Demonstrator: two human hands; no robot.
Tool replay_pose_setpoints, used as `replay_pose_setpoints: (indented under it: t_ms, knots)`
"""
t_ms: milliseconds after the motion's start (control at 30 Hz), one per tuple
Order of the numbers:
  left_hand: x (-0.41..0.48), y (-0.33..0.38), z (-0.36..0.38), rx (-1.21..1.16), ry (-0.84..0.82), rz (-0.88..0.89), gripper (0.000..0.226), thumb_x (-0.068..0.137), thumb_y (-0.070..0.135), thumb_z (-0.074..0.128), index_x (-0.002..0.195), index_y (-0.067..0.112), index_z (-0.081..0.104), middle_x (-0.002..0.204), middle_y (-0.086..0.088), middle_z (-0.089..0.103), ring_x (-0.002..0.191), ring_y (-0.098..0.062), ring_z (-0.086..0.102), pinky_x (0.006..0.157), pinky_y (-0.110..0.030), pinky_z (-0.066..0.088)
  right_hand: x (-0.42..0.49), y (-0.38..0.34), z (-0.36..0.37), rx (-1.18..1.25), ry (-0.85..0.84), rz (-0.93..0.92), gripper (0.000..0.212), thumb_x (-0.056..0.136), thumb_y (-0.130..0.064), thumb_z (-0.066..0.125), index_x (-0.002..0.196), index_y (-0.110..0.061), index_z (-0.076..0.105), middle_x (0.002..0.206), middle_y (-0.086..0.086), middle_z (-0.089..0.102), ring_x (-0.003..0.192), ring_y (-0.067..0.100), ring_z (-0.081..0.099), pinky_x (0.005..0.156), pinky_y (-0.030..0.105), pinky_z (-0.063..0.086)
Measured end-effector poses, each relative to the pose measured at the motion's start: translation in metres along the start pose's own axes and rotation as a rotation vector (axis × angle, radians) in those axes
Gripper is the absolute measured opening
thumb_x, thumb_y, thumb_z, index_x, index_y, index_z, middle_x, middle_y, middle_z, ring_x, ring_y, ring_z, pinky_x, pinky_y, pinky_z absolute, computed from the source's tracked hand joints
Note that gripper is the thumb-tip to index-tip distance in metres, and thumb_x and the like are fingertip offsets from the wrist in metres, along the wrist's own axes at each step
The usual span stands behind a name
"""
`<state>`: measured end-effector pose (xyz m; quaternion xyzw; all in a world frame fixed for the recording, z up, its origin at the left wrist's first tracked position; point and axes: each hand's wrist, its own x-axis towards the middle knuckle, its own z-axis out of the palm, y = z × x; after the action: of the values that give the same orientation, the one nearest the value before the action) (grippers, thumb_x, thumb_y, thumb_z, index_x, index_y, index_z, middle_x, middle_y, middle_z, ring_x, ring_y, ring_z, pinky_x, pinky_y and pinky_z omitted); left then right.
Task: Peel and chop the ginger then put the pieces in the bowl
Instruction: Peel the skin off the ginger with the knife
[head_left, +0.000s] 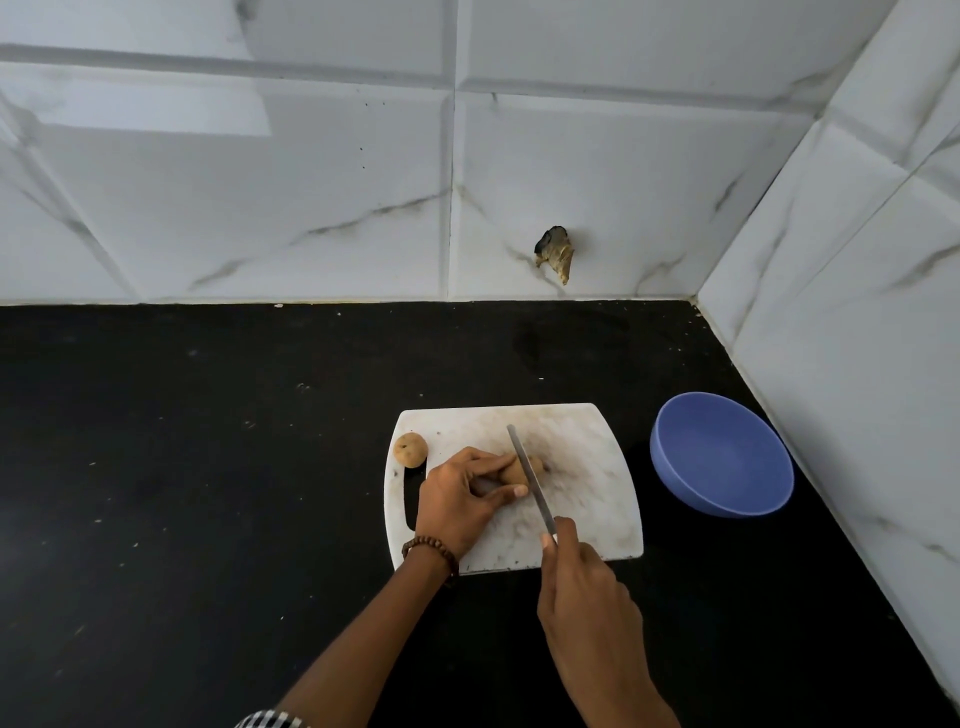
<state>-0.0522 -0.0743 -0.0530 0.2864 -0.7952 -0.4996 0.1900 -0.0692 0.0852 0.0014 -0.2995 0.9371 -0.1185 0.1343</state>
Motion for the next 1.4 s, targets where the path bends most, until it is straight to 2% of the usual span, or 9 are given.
replay_pose_setpoints:
  t_ms: [267,600,733,867,1133,1200,1267,1333,1400]
  knots:
    - [0.000,-0.002,0.000,-0.022,-0.007,-0.011,0.038,0.069,0.038,0.081,0.105,0.029,0.072,0.097,0.021,0.066,0.088,0.008,0.061,0.082,-0.010,0.049,-0.002,0.000,-0.001,0.044,-0.010,0.006,0.037,0.105,-0.040,0.022,0.139,-0.027,0.026,0.091,-0.010,0.050,0.084,0.007,0.061,0.076,0.023,0.053]
    - [0.000,-0.001,-0.001,0.001,-0.017,-0.012,0.038,0.070,0.039,0.080,0.107,0.031,0.072,0.098,0.022,0.065,0.090,0.009,0.059,0.080,-0.005,0.045,0.001,0.005,-0.003,0.055,-0.015,-0.025,0.039,0.105,-0.040,0.021,0.140,-0.026,0.031,0.088,-0.011,0.051,0.074,0.006,0.054,0.070,0.019,0.050]
    - [0.000,0.000,-0.001,0.003,-0.017,-0.020,0.038,0.070,0.039,0.080,0.106,0.031,0.072,0.098,0.021,0.065,0.090,0.008,0.059,0.081,-0.007,0.046,0.000,0.002,-0.004,0.042,-0.012,-0.011,0.045,0.105,-0.042,0.021,0.147,-0.026,0.025,0.092,-0.010,0.049,0.079,0.006,0.056,0.073,0.020,0.051]
    - [0.000,0.001,-0.001,0.009,-0.010,-0.020,0.038,0.069,0.040,0.080,0.105,0.033,0.072,0.097,0.023,0.065,0.089,0.009,0.059,0.081,-0.009,0.047,-0.001,0.001,-0.005,0.026,-0.024,0.031,0.052,0.105,-0.042,0.019,0.154,-0.026,0.016,0.110,-0.007,0.058,0.093,0.007,0.062,0.080,0.019,0.051]
    - [0.000,0.002,-0.002,0.006,-0.020,-0.027,0.038,0.069,0.042,0.080,0.105,0.035,0.072,0.097,0.023,0.065,0.089,0.009,0.059,0.081,-0.010,0.047,0.001,-0.001,-0.005,-0.022,-0.081,0.046,0.059,0.106,-0.041,0.018,0.155,-0.025,-0.009,0.122,-0.005,0.056,0.098,0.006,0.061,0.080,0.019,0.048]
    - [0.000,0.002,-0.002,0.016,-0.021,-0.025,0.038,0.069,0.042,0.080,0.105,0.035,0.072,0.097,0.023,0.065,0.090,0.008,0.059,0.082,-0.010,0.047,0.000,-0.001,-0.001,-0.011,-0.067,0.062,0.058,0.106,-0.041,0.017,0.156,-0.020,-0.003,0.120,-0.006,0.059,0.097,0.006,0.063,0.078,0.019,0.048]
    - [0.000,0.002,-0.001,0.020,-0.005,-0.018,0.039,0.068,0.042,0.081,0.104,0.034,0.072,0.097,0.022,0.066,0.089,0.007,0.060,0.082,-0.011,0.049,0.000,0.001,0.002,-0.020,-0.024,0.076,0.050,0.106,-0.040,0.016,0.150,-0.018,0.019,0.108,-0.007,0.063,0.087,0.006,0.064,0.069,0.019,0.048]
    - [-0.002,0.003,0.000,-0.004,0.020,-0.012,0.039,0.066,0.040,0.083,0.103,0.032,0.072,0.095,0.020,0.068,0.087,0.007,0.063,0.081,-0.011,0.050,0.000,0.001,0.003,-0.046,-0.008,0.088,0.041,0.106,-0.040,0.017,0.135,-0.018,0.036,0.096,-0.008,0.062,0.079,0.008,0.063,0.062,0.018,0.044]
    - [-0.003,0.004,0.000,-0.031,0.033,-0.012,0.039,0.065,0.037,0.084,0.102,0.031,0.073,0.093,0.018,0.070,0.085,0.007,0.064,0.080,-0.010,0.050,-0.001,0.000,0.003,-0.055,-0.010,0.099,0.034,0.106,-0.040,0.018,0.125,-0.020,0.038,0.090,-0.009,0.057,0.080,0.009,0.064,0.066,0.021,0.049]
